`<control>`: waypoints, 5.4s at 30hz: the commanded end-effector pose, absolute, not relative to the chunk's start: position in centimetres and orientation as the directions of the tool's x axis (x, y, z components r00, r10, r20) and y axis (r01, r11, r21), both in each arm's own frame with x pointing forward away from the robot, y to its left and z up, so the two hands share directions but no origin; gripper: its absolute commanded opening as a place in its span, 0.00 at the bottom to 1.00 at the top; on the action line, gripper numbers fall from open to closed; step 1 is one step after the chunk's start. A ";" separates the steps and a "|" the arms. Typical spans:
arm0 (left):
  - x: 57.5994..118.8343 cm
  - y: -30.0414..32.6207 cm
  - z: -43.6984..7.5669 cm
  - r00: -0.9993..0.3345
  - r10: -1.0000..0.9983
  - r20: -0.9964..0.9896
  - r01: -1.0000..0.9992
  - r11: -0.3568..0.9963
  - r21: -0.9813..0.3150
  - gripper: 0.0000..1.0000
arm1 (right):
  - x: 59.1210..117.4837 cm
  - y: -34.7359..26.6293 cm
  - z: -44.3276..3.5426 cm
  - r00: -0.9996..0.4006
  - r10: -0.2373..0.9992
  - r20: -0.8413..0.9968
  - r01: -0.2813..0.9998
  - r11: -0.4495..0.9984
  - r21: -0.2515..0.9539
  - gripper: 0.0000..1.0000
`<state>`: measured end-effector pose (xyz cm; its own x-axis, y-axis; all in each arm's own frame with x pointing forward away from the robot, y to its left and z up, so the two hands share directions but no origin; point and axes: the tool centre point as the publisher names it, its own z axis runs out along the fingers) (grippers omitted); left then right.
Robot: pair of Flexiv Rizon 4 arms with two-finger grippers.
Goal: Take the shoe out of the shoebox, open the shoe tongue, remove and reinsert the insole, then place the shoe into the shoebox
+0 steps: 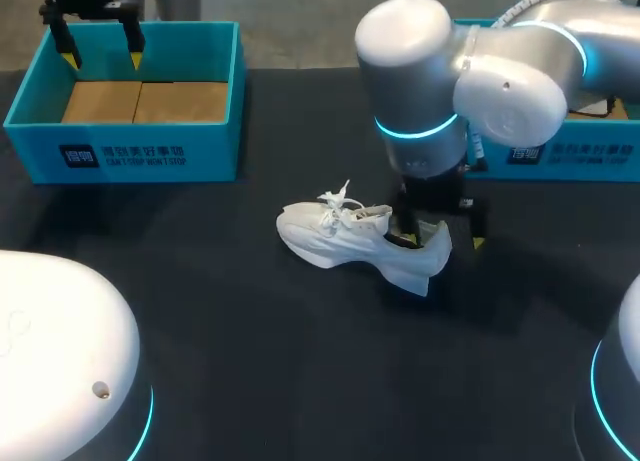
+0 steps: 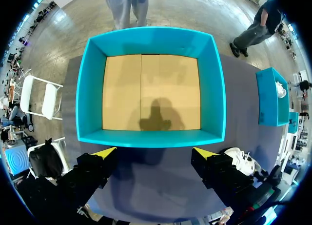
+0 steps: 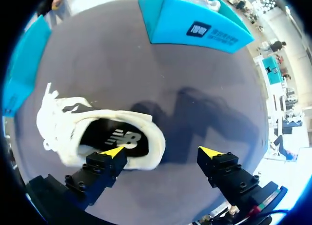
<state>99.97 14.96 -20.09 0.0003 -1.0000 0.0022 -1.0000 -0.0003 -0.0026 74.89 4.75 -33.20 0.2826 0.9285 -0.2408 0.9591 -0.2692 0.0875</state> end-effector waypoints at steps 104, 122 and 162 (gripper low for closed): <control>100.0 15.0 -20.0 0.000 -1.000 0.001 -1.000 0.000 -0.001 1.00 | 76.8 -6.7 -25.0 -0.985 -0.085 -0.150 -0.164 0.735 0.658 1.00; 100.0 15.0 -20.0 0.000 -1.000 0.001 -1.000 0.000 -0.001 1.00 | 75.4 -10.4 -31.0 -0.978 0.092 -0.186 -0.114 0.511 0.852 1.00; 100.0 15.0 -20.0 0.000 -1.000 0.001 -1.000 0.000 -0.001 1.00 | 74.6 -9.5 -37.1 -0.992 0.053 -0.118 -0.084 0.437 0.895 1.00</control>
<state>99.97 14.96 -20.09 0.0003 -1.0000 0.0022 -1.0000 -0.0004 -0.0026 74.60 -9.65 -37.15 -0.9915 0.0525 -0.1189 -0.0846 0.4340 0.8969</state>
